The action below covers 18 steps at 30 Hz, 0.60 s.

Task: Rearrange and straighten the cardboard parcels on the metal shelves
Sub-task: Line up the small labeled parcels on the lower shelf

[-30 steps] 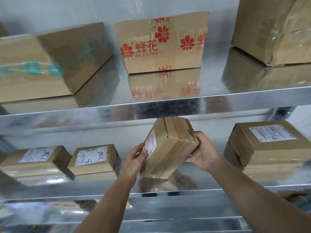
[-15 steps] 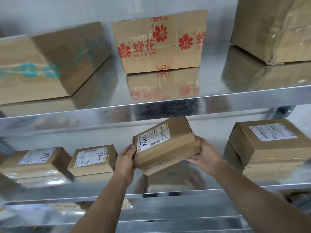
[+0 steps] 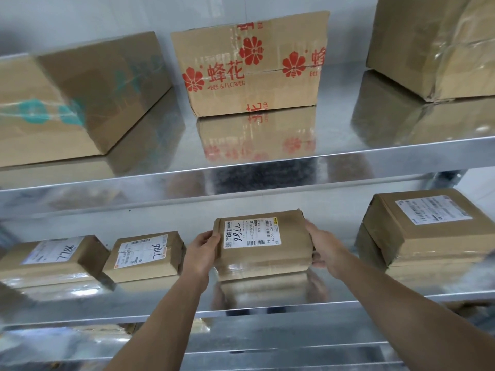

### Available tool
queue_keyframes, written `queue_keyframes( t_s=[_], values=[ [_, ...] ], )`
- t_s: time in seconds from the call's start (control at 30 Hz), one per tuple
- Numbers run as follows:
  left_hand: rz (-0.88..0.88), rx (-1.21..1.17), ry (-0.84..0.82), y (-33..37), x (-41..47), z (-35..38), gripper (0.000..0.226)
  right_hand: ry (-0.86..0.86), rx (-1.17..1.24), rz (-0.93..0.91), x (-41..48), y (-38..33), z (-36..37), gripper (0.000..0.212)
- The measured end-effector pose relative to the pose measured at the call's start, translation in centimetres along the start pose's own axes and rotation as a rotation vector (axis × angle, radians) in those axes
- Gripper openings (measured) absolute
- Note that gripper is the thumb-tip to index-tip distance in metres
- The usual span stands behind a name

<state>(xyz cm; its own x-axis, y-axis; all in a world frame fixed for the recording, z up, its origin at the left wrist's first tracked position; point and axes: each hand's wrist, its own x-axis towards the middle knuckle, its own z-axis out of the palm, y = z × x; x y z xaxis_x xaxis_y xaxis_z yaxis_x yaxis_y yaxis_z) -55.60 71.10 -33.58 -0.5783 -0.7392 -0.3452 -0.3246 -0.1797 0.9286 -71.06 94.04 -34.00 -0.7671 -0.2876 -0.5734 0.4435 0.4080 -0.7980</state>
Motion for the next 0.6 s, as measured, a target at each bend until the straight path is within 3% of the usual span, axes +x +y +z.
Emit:
queue_keyframes(
  t_s=[0.13, 0.6],
  values=[
    [-0.010, 0.102, -0.001, -0.2, 0.3, 0.1, 0.035, -0.018, -0.191, -0.037, 0.8, 0.0, 0.1, 0.054],
    [0.008, 0.259, 0.060, -0.2, 0.8, 0.8, 0.014, 0.017, -0.190, -0.064, 3.4, 0.0, 1.0, 0.037]
  ],
)
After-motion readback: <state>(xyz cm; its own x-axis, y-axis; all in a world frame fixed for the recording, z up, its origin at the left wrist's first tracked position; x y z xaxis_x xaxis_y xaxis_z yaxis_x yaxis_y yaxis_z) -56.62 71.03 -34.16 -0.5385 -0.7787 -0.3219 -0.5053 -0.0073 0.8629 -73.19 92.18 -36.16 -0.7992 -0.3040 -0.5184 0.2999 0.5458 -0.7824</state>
